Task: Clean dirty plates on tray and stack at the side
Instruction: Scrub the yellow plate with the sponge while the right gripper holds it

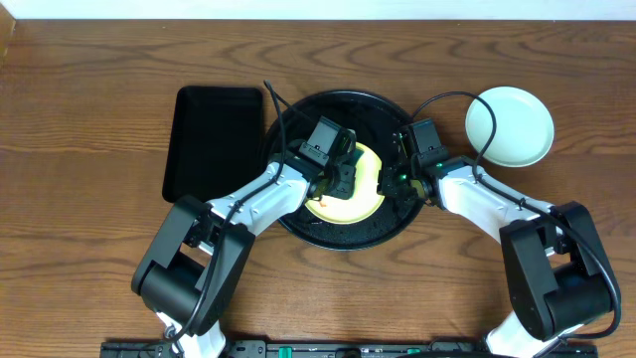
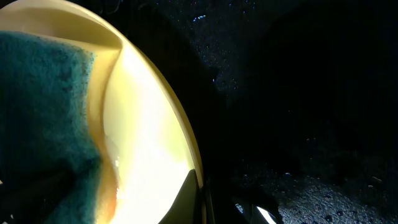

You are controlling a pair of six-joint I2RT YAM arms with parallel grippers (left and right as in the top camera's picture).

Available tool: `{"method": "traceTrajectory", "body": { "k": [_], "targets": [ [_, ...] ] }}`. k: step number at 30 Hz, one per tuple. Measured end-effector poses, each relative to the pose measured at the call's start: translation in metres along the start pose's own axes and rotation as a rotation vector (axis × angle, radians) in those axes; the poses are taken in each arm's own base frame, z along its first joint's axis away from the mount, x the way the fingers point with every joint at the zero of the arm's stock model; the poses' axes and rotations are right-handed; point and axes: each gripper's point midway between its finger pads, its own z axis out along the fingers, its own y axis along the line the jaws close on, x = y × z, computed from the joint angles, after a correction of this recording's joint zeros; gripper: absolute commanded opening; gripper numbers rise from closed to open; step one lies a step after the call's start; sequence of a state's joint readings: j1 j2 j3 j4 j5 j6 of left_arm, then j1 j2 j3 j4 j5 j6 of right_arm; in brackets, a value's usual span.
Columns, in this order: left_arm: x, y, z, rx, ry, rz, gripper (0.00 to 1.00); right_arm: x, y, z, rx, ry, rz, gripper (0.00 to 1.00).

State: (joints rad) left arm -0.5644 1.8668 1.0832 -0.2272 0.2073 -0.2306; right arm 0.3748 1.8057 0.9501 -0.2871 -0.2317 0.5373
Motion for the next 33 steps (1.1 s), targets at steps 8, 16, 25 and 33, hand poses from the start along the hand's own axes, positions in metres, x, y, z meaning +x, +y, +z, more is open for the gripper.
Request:
{"method": "traceTrajectory", "body": {
  "k": [8, 16, 25, 33],
  "targets": [
    [0.006, 0.008, 0.0, -0.051, 0.026, -0.002, 0.08, 0.001, 0.0, 0.0, -0.002, 0.004, 0.0, 0.01],
    [0.014, 0.031, -0.004, -0.235, 0.044, -0.012, 0.08, 0.007, 0.007, 0.001, -0.019, 0.024, -0.008, 0.01],
    [0.008, 0.068, -0.018, -0.472, -0.011, -0.012, 0.08, 0.008, 0.007, -0.001, -0.008, 0.039, -0.003, 0.01],
    [-0.007, 0.089, -0.043, -0.61, -0.095, -0.039, 0.08, 0.009, 0.006, -0.001, -0.003, 0.043, -0.001, 0.01]
  ]
}}
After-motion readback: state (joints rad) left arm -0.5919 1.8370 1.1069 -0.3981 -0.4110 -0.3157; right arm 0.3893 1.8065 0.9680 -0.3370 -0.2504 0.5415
